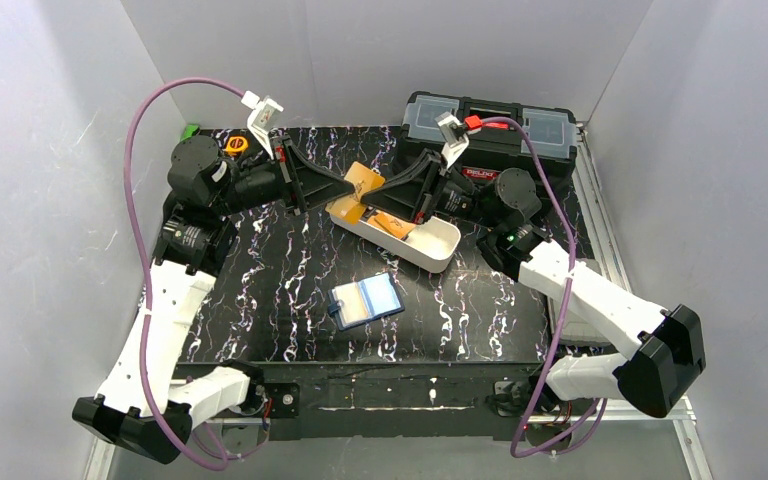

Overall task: Put the credit cards into the card holder
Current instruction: Insert the credit card into the card holder.

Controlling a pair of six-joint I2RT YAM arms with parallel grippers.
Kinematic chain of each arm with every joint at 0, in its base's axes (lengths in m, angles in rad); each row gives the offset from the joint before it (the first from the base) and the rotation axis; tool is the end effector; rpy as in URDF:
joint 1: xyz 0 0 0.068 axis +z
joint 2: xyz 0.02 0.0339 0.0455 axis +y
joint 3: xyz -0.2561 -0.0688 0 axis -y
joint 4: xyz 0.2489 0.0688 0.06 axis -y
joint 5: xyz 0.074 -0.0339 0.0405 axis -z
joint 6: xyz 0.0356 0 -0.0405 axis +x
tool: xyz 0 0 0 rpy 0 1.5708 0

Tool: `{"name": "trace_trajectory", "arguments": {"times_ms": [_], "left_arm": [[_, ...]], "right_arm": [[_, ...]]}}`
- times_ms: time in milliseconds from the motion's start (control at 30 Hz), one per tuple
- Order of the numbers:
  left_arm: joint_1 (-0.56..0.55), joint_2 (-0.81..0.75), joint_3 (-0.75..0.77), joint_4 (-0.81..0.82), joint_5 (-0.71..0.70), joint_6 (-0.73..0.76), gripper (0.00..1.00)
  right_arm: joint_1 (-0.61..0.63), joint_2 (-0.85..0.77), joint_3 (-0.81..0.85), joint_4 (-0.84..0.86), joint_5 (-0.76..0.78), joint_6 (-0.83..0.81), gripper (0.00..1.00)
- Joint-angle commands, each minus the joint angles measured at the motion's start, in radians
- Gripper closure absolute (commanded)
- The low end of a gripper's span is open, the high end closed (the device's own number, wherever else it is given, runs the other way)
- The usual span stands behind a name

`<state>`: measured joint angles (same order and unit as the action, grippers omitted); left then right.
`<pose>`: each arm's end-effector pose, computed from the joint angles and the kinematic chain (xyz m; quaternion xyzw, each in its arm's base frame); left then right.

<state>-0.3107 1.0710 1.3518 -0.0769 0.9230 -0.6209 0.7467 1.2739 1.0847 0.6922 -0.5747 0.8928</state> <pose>0.1944 -0.0922 0.4842 0.2538 0.6120 -0.5631 0.4940 0.2010 0.2124 0.4206 -0.2077 0.5045 0.7019 0.4579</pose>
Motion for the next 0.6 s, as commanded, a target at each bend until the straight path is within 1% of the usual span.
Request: {"name": "trace_trajectory", "arguments": {"times_ms": [0,67,100,133,200,233,267,300,333,400,467,533,567], "left_arm": [[0.002,-0.017,-0.016,0.009,-0.001,0.017,1.0],[0.002,-0.02,-0.024,-0.003,-0.007,0.036,1.0],[0.002,-0.021,-0.029,-0.012,-0.01,0.053,0.93],[0.001,-0.022,-0.033,-0.026,-0.011,0.074,0.83],[0.003,-0.02,-0.029,-0.087,-0.032,0.126,0.81],[0.004,-0.018,-0.026,-0.121,-0.052,0.155,0.77],[0.003,-0.016,-0.025,-0.146,-0.062,0.189,0.65],[0.003,-0.015,-0.023,-0.171,-0.072,0.213,0.58],[0.005,-0.014,-0.021,-0.2,-0.082,0.244,0.54],[0.008,-0.019,-0.022,-0.259,-0.105,0.305,0.39],[0.009,-0.021,-0.032,-0.314,-0.121,0.364,0.28],[0.009,-0.022,-0.045,-0.375,-0.157,0.432,0.1],[0.01,-0.023,-0.056,-0.404,-0.173,0.474,0.06]], "right_arm": [[0.003,-0.015,0.009,0.089,0.038,0.028,0.84],[0.002,-0.025,-0.002,0.082,0.054,0.024,0.95],[0.001,-0.03,-0.006,0.079,0.057,0.024,0.98],[0.0,-0.033,-0.008,0.074,0.058,0.023,0.99],[-0.004,-0.039,-0.005,0.041,0.055,0.015,0.99],[-0.008,-0.044,-0.006,0.017,0.055,0.009,0.99],[-0.014,-0.05,-0.01,-0.012,0.053,0.003,0.99],[-0.023,-0.056,-0.013,-0.044,0.045,-0.005,0.99],[-0.037,-0.064,-0.015,-0.1,0.036,-0.014,0.99],[-0.056,-0.071,-0.02,-0.179,0.012,-0.036,0.99],[-0.075,-0.079,-0.036,-0.297,-0.016,-0.074,0.99],[-0.082,-0.079,-0.052,-0.409,-0.039,-0.128,0.99],[-0.084,-0.076,-0.064,-0.461,-0.047,-0.156,0.99]]}}
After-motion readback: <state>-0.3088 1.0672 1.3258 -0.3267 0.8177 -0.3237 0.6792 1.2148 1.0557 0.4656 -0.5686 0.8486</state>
